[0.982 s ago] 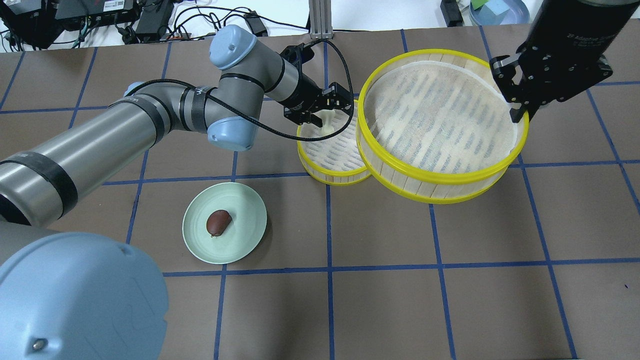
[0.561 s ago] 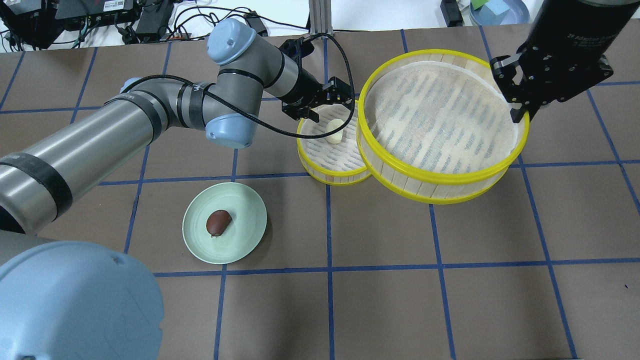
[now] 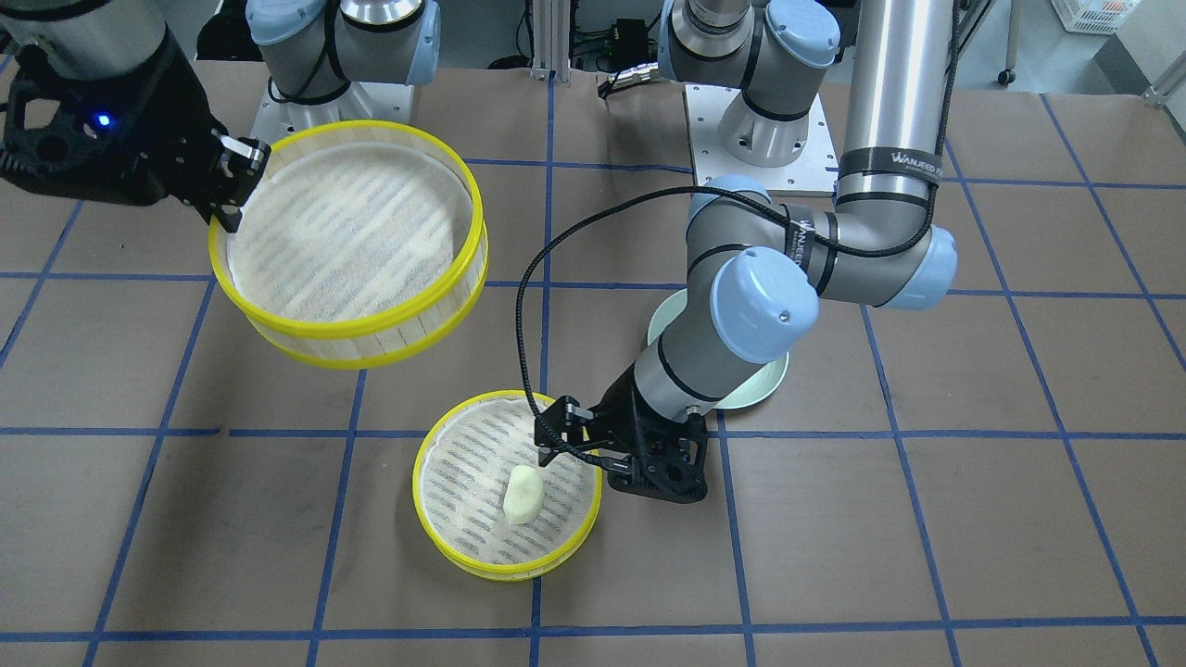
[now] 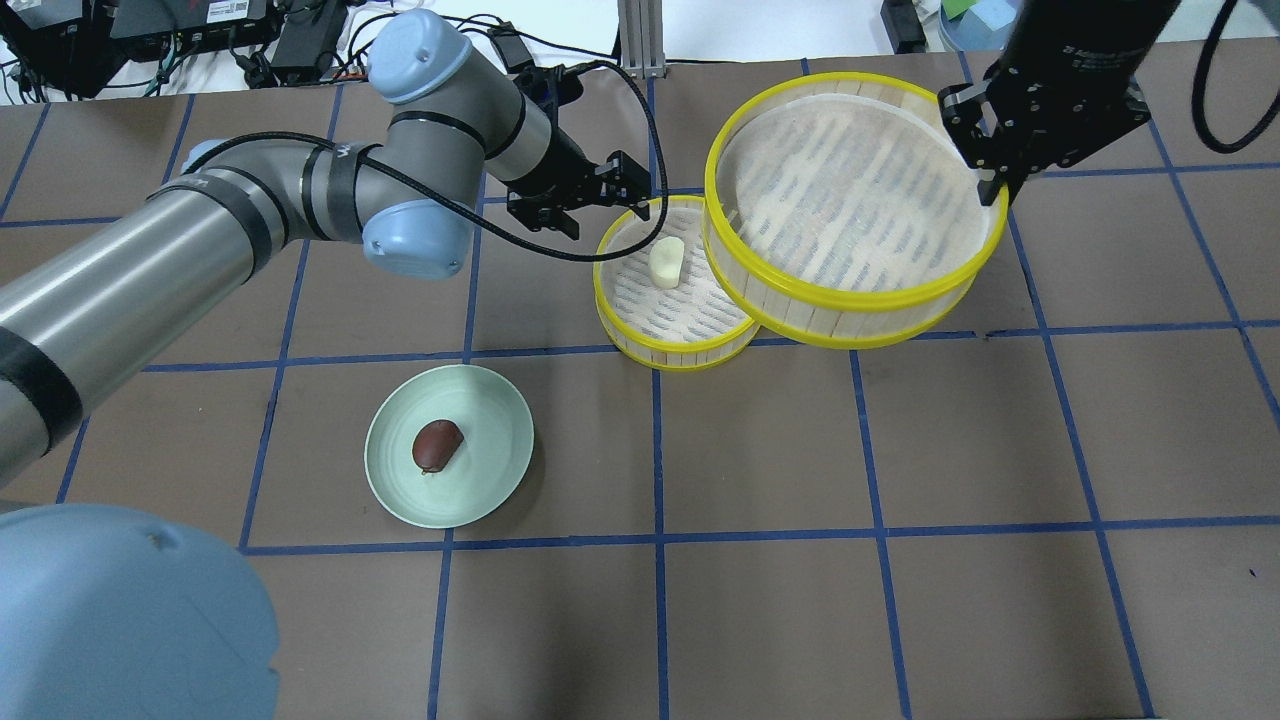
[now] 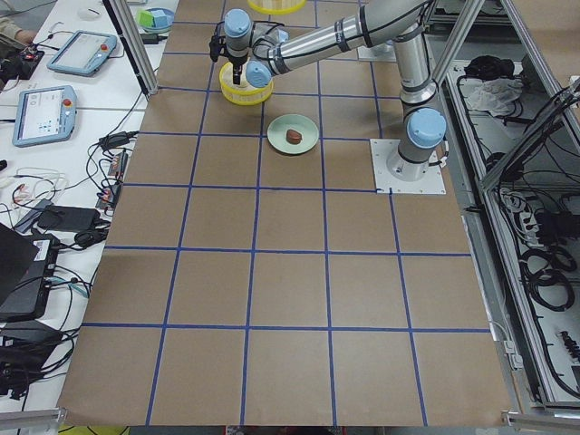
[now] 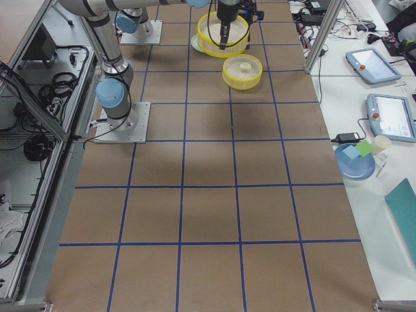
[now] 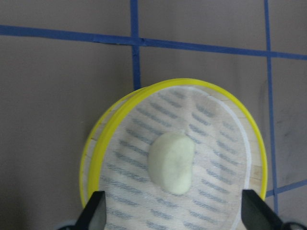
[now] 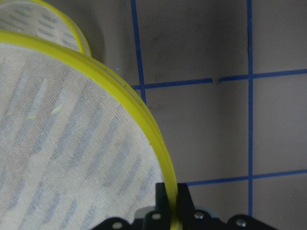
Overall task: Place buns in different layers of steamer
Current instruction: 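Open the left gripper to drop the white bun in the lower tier, then set the top tier back onto the lower tier with right while left withdraws, then reach the left gripper down to the dark red bun on the plate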
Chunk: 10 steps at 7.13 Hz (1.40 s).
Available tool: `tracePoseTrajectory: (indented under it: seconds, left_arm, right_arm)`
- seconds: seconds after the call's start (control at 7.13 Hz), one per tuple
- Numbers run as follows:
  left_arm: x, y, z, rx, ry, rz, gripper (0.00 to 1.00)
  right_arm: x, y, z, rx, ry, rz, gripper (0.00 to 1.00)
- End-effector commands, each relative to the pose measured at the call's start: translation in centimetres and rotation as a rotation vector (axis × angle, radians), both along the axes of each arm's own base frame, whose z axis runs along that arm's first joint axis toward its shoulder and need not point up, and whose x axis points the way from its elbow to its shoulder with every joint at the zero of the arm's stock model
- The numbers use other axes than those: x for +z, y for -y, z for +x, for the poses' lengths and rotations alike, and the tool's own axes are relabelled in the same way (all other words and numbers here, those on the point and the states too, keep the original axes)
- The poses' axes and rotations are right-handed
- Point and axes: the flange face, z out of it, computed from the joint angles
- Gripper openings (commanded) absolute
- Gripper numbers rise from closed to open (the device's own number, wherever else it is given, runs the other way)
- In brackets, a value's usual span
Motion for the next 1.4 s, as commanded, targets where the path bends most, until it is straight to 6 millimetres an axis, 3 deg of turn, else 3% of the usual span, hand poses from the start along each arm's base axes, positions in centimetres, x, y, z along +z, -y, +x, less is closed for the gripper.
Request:
tracePoseTrajectory:
  seconds: [0.0,0.14,0.28,0.42,0.84,1.12,1.26]
  left_arm:
    - [2.0,-0.6,5.5,-0.065,0.102,0.035,1.0]
    - [2.3,-1.5,7.0,-0.134,0.217,0.059,1.0]
    - [2.5,-2.4,8.4,-0.177,0.26,0.1,1.0]
    - [2.3,-3.4,10.7,-0.216,0.29,0.12,1.0]
    - [-0.4,-9.1,11.7,-0.282,0.343,0.231,1.0]
    - [-1.9,-11.7,11.9,-0.33,0.319,0.369,1.0]
    - [-2.5,-12.5,12.0,-0.341,0.308,0.426,1.0]
  right_arm:
    - [-4.7,4.0,3.1,0.028,0.027,-0.005,0.0]
    - [-7.3,5.0,7.7,0.033,0.006,-0.02,0.0]
    - [-10.9,6.4,10.6,0.036,-0.041,-0.016,0.0]
    - [-14.1,7.2,11.7,0.006,-0.053,0.021,0.0]
    - [-19.6,8.0,12.5,0.009,-0.051,-0.01,0.0]
    - [-21.9,9.3,12.8,0.004,-0.046,-0.031,0.0]
    - [-21.9,9.3,12.5,0.016,-0.076,-0.034,0.0]
